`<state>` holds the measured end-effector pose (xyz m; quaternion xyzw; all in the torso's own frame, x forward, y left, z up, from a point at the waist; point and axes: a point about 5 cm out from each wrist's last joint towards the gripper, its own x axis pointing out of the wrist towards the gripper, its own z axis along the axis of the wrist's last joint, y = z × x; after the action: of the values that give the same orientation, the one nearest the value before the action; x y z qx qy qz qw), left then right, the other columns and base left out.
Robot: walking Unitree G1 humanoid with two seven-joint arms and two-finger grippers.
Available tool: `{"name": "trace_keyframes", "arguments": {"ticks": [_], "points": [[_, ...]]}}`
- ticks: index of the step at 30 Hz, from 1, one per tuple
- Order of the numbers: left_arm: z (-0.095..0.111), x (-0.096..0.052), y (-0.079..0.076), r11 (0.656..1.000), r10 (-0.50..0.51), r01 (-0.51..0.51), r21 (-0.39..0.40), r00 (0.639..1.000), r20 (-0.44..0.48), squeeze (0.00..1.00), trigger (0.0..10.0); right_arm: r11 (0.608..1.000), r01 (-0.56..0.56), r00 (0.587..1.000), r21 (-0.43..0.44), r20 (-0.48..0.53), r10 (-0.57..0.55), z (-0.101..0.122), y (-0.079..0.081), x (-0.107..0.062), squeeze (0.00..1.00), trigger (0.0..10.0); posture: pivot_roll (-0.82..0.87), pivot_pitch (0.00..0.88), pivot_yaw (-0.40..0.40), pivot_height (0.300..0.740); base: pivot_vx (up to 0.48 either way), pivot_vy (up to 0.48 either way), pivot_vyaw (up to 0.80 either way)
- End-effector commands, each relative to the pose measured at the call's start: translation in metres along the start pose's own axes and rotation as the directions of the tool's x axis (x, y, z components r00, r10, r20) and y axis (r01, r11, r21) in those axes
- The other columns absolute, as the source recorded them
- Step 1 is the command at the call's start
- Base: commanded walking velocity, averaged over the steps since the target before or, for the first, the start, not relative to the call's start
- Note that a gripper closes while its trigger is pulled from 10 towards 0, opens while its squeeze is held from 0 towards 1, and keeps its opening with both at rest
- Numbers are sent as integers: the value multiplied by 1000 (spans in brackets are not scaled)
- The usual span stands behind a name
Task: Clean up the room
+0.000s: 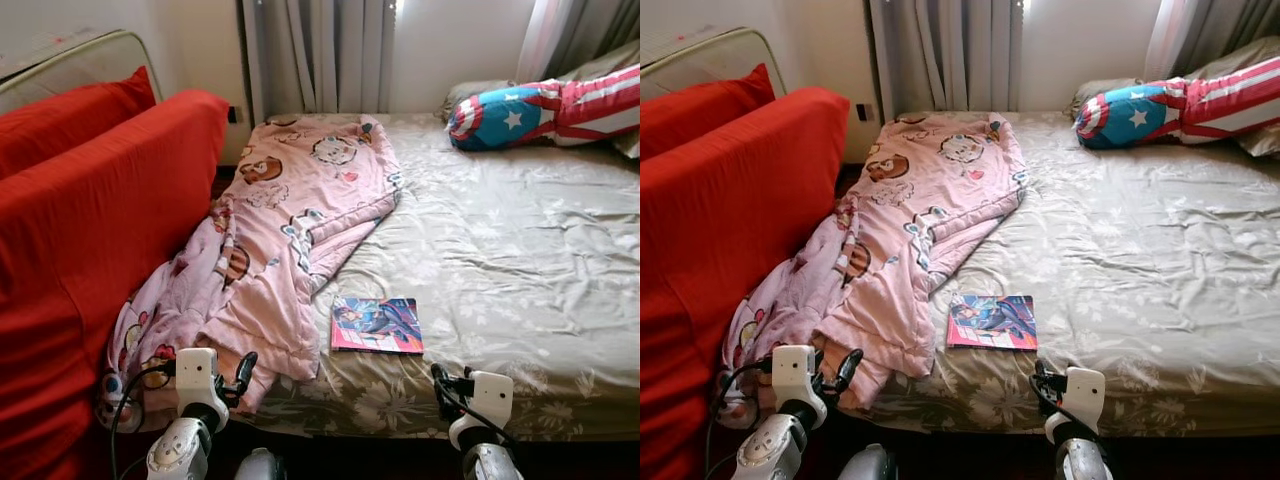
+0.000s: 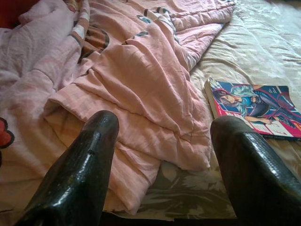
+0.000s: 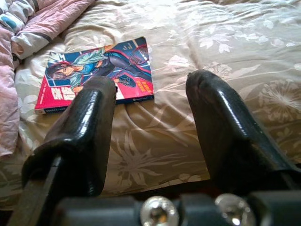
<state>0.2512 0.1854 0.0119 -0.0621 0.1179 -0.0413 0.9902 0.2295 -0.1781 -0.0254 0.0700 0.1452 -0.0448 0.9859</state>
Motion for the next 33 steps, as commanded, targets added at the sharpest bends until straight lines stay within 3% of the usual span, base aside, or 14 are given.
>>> {"name": "trace_keyframes", "arguments": {"ticks": [1,9,15,20,33], "points": [[5,1,2,1000,1,-1,7,1000,11,0,10000,1000,-5,1000,1,-4,5,-1,2,0,0,10000,-18,0,27,644,0,0,0],[5,1,3,1000,4,-5,10,1000,7,0,10000,1000,-24,1000,-15,1,24,-1,4,0,0,10000,-17,0,29,644,0,0,0],[4,1,3,1000,3,-3,9,1000,7,0,10000,999,-38,999,-19,6,38,-1,6,0,0,10000,-17,0,30,644,260,0,0],[4,1,3,1000,4,-5,10,1000,7,0,10000,999,-45,999,-15,13,45,0,7,-1,0,10000,-15,0,31,644,287,0,736],[4,1,3,1000,4,-4,10,1000,7,0,10000,999,-40,999,4,4,40,-2,7,-1,0,10000,-17,0,33,644,296,0,0]]}}
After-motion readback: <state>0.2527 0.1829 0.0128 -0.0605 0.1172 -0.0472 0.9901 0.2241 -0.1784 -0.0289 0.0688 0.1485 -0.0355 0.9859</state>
